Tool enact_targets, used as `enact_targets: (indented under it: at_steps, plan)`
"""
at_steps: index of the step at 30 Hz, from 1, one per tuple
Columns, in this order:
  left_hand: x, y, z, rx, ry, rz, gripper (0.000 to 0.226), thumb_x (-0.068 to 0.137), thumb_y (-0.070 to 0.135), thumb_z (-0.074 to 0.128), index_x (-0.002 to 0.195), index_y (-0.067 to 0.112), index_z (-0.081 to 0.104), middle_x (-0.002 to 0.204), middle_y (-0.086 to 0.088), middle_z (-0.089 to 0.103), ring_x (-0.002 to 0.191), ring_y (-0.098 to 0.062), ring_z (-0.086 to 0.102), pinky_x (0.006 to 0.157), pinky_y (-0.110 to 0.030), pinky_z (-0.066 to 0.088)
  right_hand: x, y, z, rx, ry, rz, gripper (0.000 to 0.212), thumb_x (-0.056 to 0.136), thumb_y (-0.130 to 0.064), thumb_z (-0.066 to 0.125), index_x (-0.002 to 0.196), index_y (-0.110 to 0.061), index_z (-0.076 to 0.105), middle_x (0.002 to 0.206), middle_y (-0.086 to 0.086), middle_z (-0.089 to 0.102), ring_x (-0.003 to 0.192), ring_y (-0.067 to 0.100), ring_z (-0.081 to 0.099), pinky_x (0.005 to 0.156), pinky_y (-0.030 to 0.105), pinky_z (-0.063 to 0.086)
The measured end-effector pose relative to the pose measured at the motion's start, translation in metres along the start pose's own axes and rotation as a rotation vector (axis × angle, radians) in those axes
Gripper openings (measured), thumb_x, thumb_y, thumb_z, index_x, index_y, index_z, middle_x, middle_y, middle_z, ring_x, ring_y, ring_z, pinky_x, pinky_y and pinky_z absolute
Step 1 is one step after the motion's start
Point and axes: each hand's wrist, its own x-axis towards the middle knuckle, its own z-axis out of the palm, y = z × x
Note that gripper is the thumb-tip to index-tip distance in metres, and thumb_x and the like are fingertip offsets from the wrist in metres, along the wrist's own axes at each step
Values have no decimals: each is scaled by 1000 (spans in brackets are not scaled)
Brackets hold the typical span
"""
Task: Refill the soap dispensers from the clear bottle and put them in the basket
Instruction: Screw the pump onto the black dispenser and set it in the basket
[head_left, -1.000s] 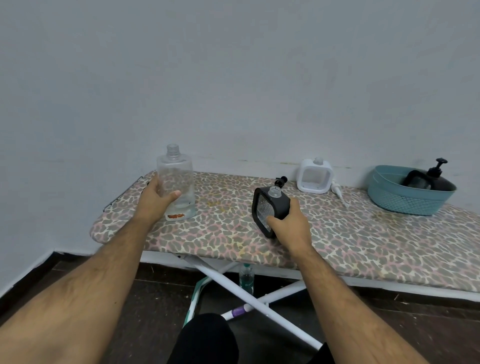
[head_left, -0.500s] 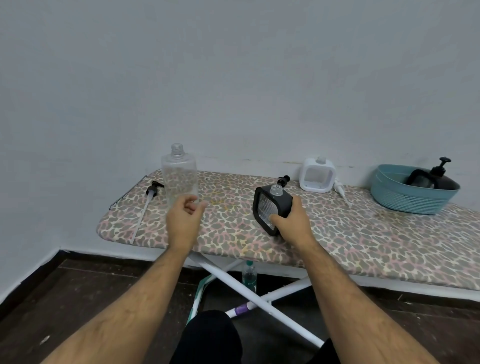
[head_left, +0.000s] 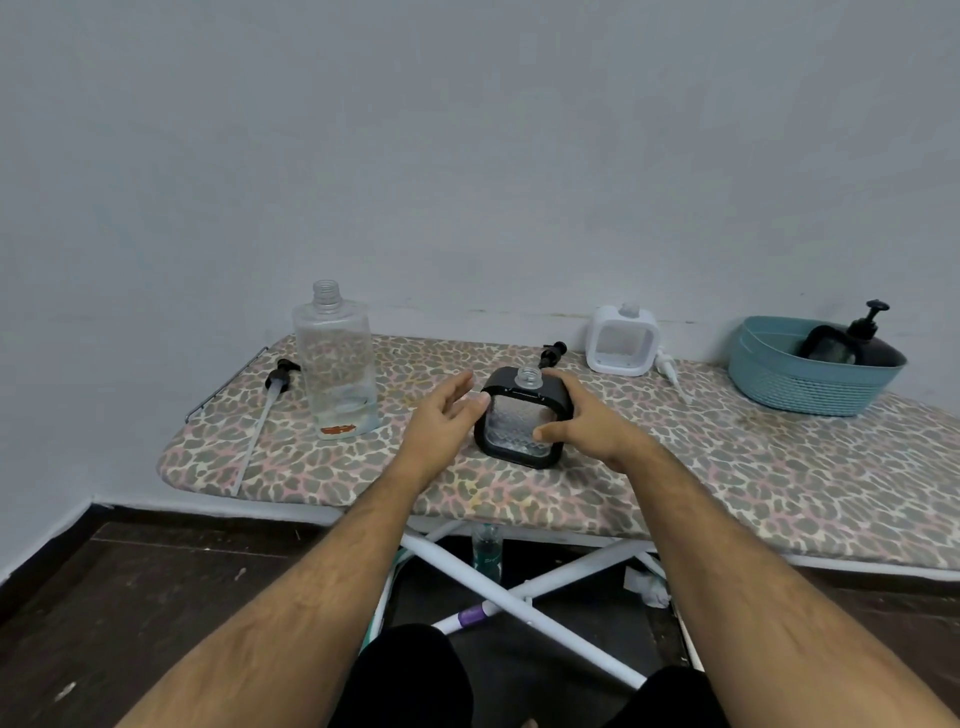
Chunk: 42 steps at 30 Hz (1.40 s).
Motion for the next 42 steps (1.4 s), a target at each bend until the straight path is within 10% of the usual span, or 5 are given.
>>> enact_targets:
  at_steps: [12,26,29,35,42]
  plan:
    - [8,-6,0,-105,58,-28,39,98,26,58,135,17,55,109,12,63,82,11,67,65,-12,53,19,-7,2,40,-181,-26,98,84,12,68,157,-31,19,136,-4,46,119,18,53,97,28,46]
    - [17,-27,14,-237,85,-75,20,102,26,48,120,20,56,115,-2,67,101,-11,68,84,-27,55,37,19,-24,185,-391,-11,105,63,-26,89,153,-26,34,147,6,50,131,25,54,112,47,42]
    - [15,-27,14,-243,93,-66,16,103,26,48,114,26,59,109,3,69,95,-5,68,80,-22,53,43,27,-38,240,-280,64,111,56,-54,91,149,-21,40,143,9,52,129,28,55,110,46,44]
    - [17,-32,13,-231,71,-35,39,92,51,52,115,20,63,114,-7,70,107,-20,67,93,-39,54,86,32,-32,304,286,130,20,95,-28,68,100,-9,62,86,9,61,67,17,60,56,30,50]
    - [19,-37,12,-226,94,-13,67,82,74,48,117,19,64,117,-6,69,112,-20,65,100,-42,52,134,22,-24,158,522,265,36,92,-37,64,76,-5,59,73,16,68,59,30,68,61,39,61]
